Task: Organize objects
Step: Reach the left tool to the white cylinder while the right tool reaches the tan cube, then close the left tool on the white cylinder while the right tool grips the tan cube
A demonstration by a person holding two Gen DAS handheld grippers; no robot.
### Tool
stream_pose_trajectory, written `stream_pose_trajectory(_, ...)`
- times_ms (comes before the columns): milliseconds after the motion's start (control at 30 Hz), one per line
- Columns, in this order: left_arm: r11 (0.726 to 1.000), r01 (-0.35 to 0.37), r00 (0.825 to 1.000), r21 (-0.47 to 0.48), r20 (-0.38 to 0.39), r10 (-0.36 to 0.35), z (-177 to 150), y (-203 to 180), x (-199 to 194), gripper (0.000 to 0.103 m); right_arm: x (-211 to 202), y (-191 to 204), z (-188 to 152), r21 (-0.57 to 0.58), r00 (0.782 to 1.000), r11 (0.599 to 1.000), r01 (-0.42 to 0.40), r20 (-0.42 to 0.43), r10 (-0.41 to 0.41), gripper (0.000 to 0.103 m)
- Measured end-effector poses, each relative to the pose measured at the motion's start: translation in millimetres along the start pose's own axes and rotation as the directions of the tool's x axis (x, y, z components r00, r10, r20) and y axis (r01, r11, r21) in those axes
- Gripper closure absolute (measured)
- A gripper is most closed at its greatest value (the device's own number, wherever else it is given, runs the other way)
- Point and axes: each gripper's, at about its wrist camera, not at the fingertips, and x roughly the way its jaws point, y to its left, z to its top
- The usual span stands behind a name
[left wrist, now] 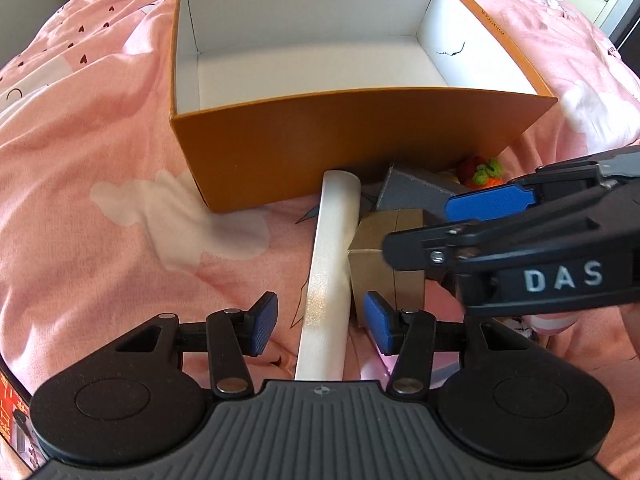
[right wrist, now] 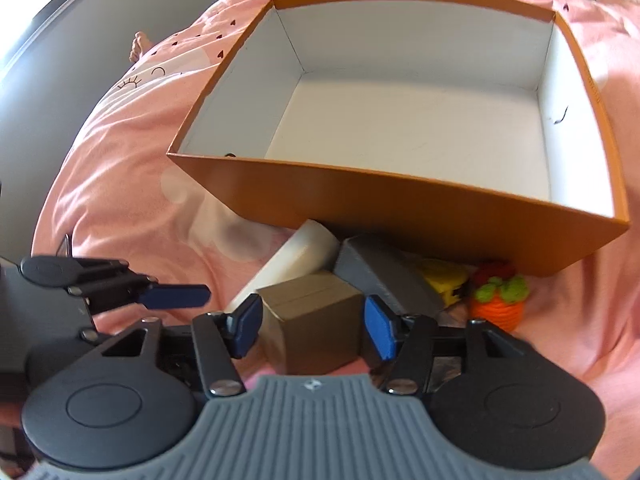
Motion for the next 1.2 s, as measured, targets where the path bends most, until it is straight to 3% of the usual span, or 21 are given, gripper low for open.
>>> stream_pose_trajectory(100, 1.0, 0.007, 1.0, -0.011, 0.001, -0.007, -5.3, 7.3, -2.0, 0.044, 9.6, 9.3, 0.8, 0.047, 1.0, 0.999, -0.004, -0.025, 0.005, 0.035)
stream_pose_trajectory(367, 0.996, 0.056, 0.998, -0.068, 0.013, -0.055, -13.0, 19.4, 6.5, 0.044, 37.5, 22.6, 2.7, 0.087, 0.994, 0.991, 0.098, -0.062, -0.093, 0.022)
stream_pose_trajectory(500, 0.994, 0.072, 0.997, -0.078, 0.021, -0.071, -12.7, 22.2, 8.4, 0.044, 42.8, 15.3, 1.8, 0.107, 0.991, 0.988, 0.107, -0.087, -0.098, 0.034)
stream_pose_trajectory(833, 0.992, 0.117, 0.993, -0.039, 0.018, -0.116, -2.5, 21.3, 11.3, 0.045, 6.3, -4.3, -10.1, 0.129, 0.995, 0.991, 0.027, -0.097, -0.014, 0.056)
stream_pose_trajectory(900, 0.991, 0.132, 0.991, -0.035, 0.005, -0.132, 0.5, 20.1, 15.5, 0.046, 3.1, -11.8, -13.7, 0.162, 0.995, 0.987, 0.013, -0.103, 0.003, 0.056)
stream_pose_trajectory(1033, 0.988, 0.151, 0.988, -0.027, -0.023, -0.152, 6.9, 17.3, 25.9, 0.062, 6.3, -21.9, -12.4, 0.235, 0.991, 0.972, -0.024, -0.12, 0.054, 0.053)
stream_pose_trajectory(1100, 0.989, 0.149, 0.988, -0.02, -0.03, -0.149, 8.6, 16.3, 30.2, 0.065, 11.1, -20.5, -9.2, 0.234, 0.99, 0.972, -0.035, -0.125, 0.066, 0.053)
stream_pose_trajectory(1200, 0.987, 0.156, 0.987, -0.026, -0.04, -0.157, 11.0, 17.4, 34.5, 0.07, 20.5, -16.0, -2.8, 0.236, 0.987, 0.971, -0.029, -0.145, 0.065, 0.045)
